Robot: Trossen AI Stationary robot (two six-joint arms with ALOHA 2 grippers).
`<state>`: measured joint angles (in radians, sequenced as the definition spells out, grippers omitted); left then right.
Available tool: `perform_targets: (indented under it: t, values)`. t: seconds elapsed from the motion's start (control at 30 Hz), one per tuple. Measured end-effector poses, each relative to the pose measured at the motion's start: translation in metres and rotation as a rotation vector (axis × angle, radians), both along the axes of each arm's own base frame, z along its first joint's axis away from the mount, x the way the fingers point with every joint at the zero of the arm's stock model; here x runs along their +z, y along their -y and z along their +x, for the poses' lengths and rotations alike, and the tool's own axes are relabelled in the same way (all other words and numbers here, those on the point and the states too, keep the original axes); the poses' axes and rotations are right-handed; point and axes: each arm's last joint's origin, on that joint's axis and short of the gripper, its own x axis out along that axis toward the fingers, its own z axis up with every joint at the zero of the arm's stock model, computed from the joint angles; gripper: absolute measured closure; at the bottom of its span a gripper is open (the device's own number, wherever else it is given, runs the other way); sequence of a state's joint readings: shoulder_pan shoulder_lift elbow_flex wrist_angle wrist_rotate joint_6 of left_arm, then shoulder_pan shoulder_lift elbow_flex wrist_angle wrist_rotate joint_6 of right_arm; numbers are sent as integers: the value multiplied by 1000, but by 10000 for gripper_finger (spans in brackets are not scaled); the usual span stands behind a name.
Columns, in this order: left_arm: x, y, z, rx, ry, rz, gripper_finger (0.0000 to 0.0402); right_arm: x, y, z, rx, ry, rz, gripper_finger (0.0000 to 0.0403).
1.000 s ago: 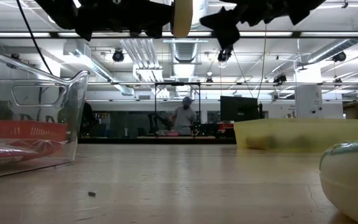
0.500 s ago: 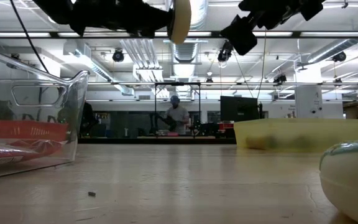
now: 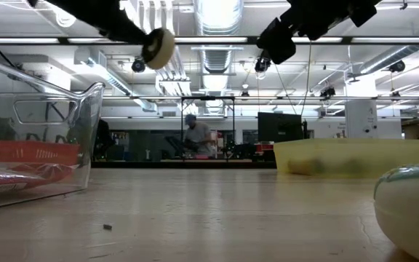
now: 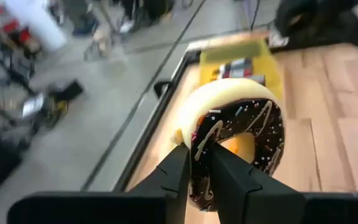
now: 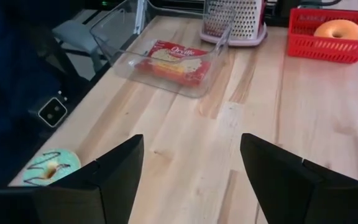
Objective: Pick & Place Food Item
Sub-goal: Put the black donut into the red bin
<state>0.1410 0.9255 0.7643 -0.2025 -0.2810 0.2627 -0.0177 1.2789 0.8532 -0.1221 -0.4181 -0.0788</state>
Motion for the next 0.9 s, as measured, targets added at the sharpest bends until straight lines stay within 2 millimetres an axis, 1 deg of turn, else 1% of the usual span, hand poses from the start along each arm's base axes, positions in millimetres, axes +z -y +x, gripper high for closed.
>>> perform_targets:
  t: [0.17,0.27,0.37,0.57,0.63,0.73,0.8,0.9]
  values:
    - [-3,1,-23,107,-68,-71,342,0,0,0,14,10,-24,141]
    - [-5,0,-38,242,-188,-86,342,0,0,0,17,12,-28,137]
    - [-4,0,-52,375,-301,-141,342,0,0,0,17,12,-29,134]
    - [-4,3,-73,531,-475,-276,342,0,0,0,30,23,-52,131]
    - [-7,4,-78,570,-534,-306,342,0,0,0,40,32,-69,134]
    - [-11,7,-84,598,-601,-398,342,0,0,0,43,34,-73,138]
    - [-13,8,-84,611,-623,-440,342,0,0,0,36,28,-61,141]
    - [-15,8,-83,627,-637,-445,342,0,0,0,34,27,-59,145]
